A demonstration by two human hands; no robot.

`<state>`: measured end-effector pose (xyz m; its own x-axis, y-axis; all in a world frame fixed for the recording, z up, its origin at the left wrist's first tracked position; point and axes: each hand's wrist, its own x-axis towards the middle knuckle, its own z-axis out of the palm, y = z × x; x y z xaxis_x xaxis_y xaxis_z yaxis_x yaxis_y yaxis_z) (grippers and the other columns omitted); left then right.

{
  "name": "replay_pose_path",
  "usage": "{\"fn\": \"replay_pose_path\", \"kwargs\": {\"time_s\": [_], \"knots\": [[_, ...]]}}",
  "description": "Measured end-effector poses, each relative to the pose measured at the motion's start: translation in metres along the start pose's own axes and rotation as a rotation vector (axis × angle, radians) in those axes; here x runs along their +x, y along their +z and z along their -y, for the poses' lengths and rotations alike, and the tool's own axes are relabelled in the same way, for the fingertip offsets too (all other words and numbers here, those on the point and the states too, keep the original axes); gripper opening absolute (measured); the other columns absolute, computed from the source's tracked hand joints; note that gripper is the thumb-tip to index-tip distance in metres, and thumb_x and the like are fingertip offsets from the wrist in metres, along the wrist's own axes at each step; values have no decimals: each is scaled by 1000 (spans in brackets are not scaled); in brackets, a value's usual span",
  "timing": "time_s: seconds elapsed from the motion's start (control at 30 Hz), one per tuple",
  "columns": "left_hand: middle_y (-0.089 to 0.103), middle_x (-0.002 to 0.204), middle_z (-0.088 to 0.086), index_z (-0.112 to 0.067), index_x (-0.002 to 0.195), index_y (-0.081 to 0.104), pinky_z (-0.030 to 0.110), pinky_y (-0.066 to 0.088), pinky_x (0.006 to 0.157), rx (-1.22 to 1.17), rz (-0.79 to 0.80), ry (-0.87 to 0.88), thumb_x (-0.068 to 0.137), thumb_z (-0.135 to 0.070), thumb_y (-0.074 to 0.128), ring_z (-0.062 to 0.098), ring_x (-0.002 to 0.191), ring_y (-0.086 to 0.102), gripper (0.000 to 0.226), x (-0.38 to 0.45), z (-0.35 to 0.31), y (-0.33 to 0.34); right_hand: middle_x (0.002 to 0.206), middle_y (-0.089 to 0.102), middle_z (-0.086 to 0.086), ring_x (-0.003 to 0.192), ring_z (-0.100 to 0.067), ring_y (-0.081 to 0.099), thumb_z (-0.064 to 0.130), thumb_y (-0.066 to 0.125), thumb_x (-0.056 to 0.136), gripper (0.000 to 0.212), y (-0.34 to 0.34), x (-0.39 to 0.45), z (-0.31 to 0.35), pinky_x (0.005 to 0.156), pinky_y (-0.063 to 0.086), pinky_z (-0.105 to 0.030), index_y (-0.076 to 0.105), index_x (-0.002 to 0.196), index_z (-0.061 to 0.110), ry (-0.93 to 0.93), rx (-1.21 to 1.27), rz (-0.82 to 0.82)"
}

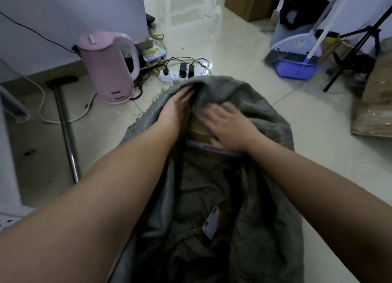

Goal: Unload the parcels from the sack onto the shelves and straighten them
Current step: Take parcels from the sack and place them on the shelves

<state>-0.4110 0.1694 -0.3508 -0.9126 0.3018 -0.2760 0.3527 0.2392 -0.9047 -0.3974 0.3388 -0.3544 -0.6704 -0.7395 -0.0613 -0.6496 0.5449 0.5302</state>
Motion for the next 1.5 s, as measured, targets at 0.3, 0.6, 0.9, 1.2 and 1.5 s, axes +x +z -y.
{"fn": "replay_pose_path", "kwargs": {"time_s": [0.3, 0.6, 0.9, 1.2, 1.5], "knots": [[-2, 161, 5, -16, 152, 3, 61, -27, 93, 72, -99, 46, 97, -48, 27, 33, 145, -17, 67, 6, -4, 16, 160, 8, -14, 146, -35, 9, 88, 20, 63, 115, 50, 50, 18, 113, 4, -62, 6, 154, 19, 354, 304, 446], [-6, 161, 7, -11, 151, 1, 59, -21, 105, 33, -117, 77, 98, -43, 31, 36, 143, -20, 69, -7, -23, 28, 153, 26, -12, 143, -28, 20, 74, 66, 62, 119, 72, 74, 14, 112, 3, -65, 12, 150, 13, 342, 428, 456], [0, 161, 7, -17, 152, 12, 61, -26, 95, -29, -83, 40, 100, -38, 32, 35, 145, -17, 60, -23, -23, 45, 145, 40, -2, 132, -24, 31, 70, 68, 60, 108, 35, -2, 18, 102, 27, -43, 27, 146, 19, 105, 481, 13], [53, 138, 9, -14, 134, 54, 45, 32, 110, -742, -664, -143, 92, -15, 29, 28, 128, 49, 48, -84, -12, 74, 152, 30, -4, 140, -19, 34, 24, 90, 63, 107, 3, -68, 27, 115, 27, -26, 25, 147, 10, 160, 1111, -255], [68, 108, 9, -17, 118, 61, 30, 51, 75, -2806, 391, -308, 90, -59, 47, 22, 89, 65, 53, -144, -22, 55, 145, 34, -18, 139, -35, 33, 27, 70, 82, 64, -39, -99, 76, 115, 32, -43, 34, 132, 8, -39, 788, -669]]}}
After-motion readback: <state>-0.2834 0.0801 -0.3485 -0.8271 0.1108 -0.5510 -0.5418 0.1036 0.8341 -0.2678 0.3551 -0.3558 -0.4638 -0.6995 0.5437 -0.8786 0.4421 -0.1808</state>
